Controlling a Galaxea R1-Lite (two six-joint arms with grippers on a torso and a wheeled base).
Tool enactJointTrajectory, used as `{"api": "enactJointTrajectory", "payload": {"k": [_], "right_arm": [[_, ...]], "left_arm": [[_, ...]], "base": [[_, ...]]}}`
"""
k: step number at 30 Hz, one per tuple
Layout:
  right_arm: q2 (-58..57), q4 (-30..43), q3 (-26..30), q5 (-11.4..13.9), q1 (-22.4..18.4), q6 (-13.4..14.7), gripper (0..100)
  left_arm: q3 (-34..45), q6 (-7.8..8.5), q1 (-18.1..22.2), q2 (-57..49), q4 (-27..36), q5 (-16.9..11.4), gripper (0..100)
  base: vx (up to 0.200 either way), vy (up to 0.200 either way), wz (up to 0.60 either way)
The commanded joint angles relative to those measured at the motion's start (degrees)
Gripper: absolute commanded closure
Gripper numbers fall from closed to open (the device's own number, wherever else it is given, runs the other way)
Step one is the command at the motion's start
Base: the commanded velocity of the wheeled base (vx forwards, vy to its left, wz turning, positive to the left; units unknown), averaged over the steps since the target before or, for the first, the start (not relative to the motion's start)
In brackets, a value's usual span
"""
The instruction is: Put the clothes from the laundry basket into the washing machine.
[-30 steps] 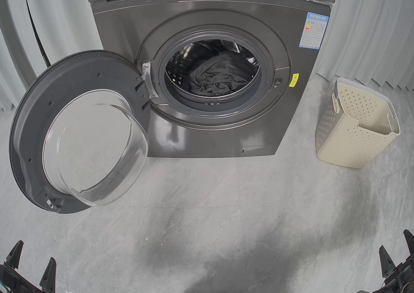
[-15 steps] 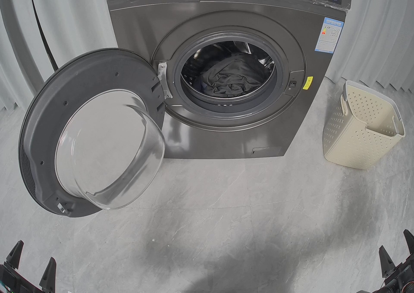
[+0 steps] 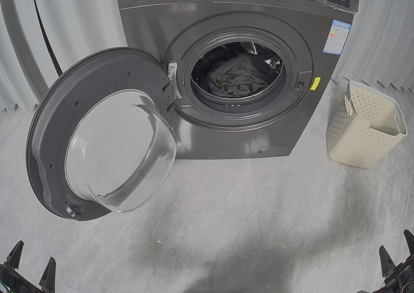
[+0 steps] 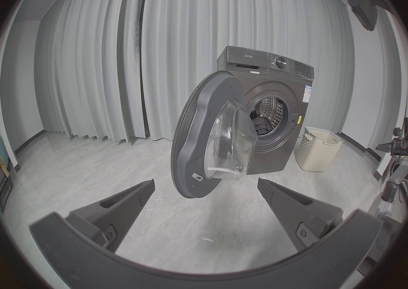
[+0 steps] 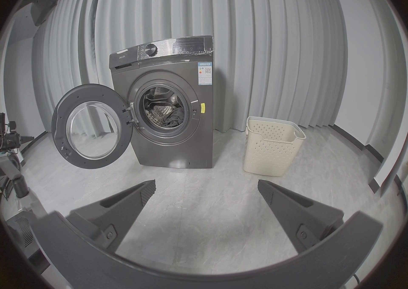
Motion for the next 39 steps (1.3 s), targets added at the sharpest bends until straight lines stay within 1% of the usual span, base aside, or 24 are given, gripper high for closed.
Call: {"api": "enactJointTrajectory", "payload": {"k": [1,2,16,20,25,36,37,38,39], "right_arm": [[-0.64,-0.01,0.0,-0.05,0.15,0.09,0],[-0.64,-0.01,0.0,-0.05,0.15,0.18,0],[-0.64,-0.01,0.0,-0.05,0.15,0.09,0],[-0.64,-0.01,0.0,-0.05,0.15,0.18,0],[-0.64,-0.01,0.0,-0.05,0.15,0.26,0],[-0.73,-0.01,0.0,0.22,0.24,0.18,0],[-0.73,-0.01,0.0,0.22,0.24,0.18,0],[-0.73,-0.01,0.0,0.22,0.24,0.18,0],[-0.73,-0.01,0.0,0.22,0.24,0.18,0]], "left_arm": [[0.92,0.0,0.02,-0.79,-0.03,-0.02,0],[0.92,0.0,0.02,-0.79,-0.03,-0.02,0],[0.92,-0.17,0.02,-0.79,-0.03,-0.02,0],[0.92,0.18,0.02,-0.79,-0.12,-0.02,0],[0.92,0.09,0.02,-0.79,-0.03,-0.02,0],[0.92,0.18,0.02,-0.79,-0.12,-0.02,0],[0.92,0.27,0.02,-0.79,-0.2,-0.1,0],[0.92,0.88,0.02,-0.79,-0.2,-0.19,0],[1.01,0.88,0.02,-0.79,-0.2,-0.19,0]], "base": [[0.0,0.0,0.6],[0.0,0.0,0.6],[0.0,0.0,0.0],[0.0,0.2,0.0],[0.0,0.2,0.0],[0.0,0.0,0.0],[0.0,0.0,0.0],[0.0,0.0,0.0],[0.0,0.0,0.0]]}}
